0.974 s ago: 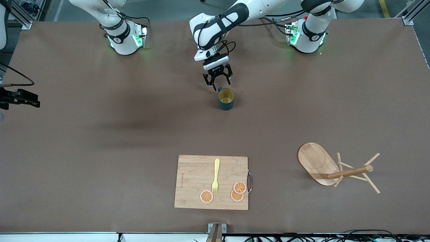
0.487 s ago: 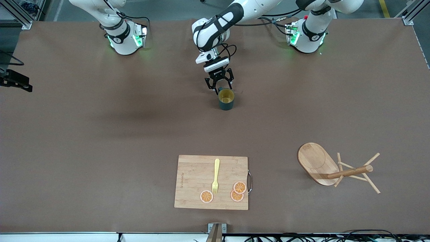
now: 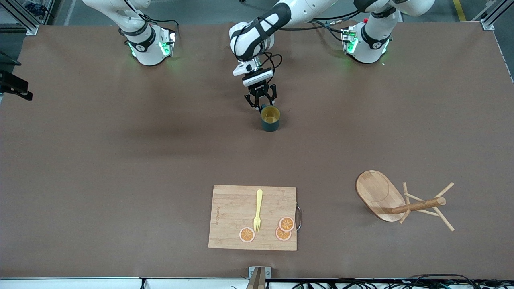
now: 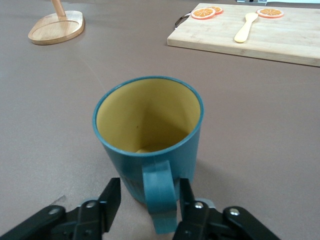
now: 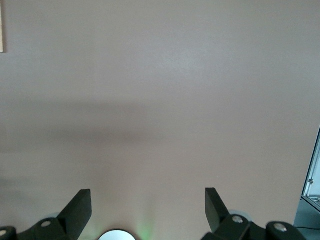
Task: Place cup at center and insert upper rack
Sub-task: 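Lower the left gripper onto the mug handle and grasp it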
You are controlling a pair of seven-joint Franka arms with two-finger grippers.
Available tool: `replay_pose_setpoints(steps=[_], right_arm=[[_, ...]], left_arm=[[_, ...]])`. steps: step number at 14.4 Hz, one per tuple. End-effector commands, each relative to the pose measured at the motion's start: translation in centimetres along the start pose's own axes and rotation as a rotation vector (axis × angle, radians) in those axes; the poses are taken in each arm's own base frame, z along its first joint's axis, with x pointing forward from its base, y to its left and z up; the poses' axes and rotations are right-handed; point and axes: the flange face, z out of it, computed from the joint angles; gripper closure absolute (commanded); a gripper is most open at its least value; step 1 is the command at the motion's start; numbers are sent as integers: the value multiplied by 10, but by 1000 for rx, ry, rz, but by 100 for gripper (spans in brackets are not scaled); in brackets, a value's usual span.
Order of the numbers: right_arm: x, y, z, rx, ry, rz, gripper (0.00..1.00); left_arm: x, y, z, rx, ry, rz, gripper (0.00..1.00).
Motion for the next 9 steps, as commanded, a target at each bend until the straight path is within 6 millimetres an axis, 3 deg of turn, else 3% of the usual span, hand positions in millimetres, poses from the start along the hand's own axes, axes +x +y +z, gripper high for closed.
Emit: replay_pose_setpoints(steps=[1, 3, 6, 9], right_arm=[[-22, 15, -4, 57, 18, 45, 0], [-28, 21, -6, 89, 23, 60, 0], [-37, 12, -17, 92, 26, 49, 0], [-42, -10, -25, 90, 24, 70, 0]], left_arm=[[2, 4, 2, -9, 24, -12, 69], [5, 5, 5, -5, 26, -19, 83], [11, 10, 3, -7, 25, -31, 97], [48, 30, -4, 10, 5, -119, 99]])
